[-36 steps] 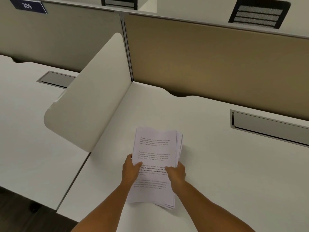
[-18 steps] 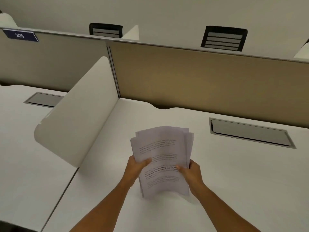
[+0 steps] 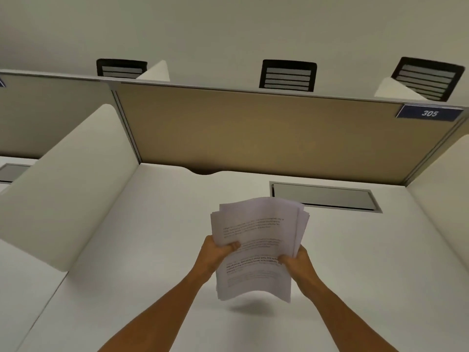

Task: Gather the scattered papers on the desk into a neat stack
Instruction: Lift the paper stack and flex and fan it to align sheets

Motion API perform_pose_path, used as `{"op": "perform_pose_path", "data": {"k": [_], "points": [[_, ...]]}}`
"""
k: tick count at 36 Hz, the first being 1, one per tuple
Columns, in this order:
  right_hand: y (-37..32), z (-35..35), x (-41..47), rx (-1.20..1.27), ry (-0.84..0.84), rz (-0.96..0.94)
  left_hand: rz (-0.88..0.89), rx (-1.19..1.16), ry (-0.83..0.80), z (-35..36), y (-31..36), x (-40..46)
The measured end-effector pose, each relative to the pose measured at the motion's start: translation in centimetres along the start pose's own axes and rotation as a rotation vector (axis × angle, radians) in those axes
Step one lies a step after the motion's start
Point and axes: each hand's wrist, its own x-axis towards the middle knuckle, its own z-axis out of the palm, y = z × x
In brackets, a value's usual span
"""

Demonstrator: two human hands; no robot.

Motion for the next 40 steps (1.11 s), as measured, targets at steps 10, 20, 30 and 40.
{"op": "perform_pose_path", "data": {"k": [10, 20, 30, 40], "points": [[1.6, -5.8, 0.0, -0.047, -0.002, 0.030, 0.040, -0.075, 0.113, 6.8, -0.3, -1.3], [1.8, -8.3, -1.0, 0.034, -0.027, -0.077, -0.020, 0.010, 0.203, 9.7, -1.5, -1.4], [-0.9, -8.8, -1.5, 0.192, 0.027, -0.178, 0.098, -0.005, 0.261, 10.7, 0.7, -0.6], [0.4, -8.7, -1.8, 0.206, -0.027, -0.127, 0.099, 0.108, 0.183, 10.1, -1.0, -0.4]]}}
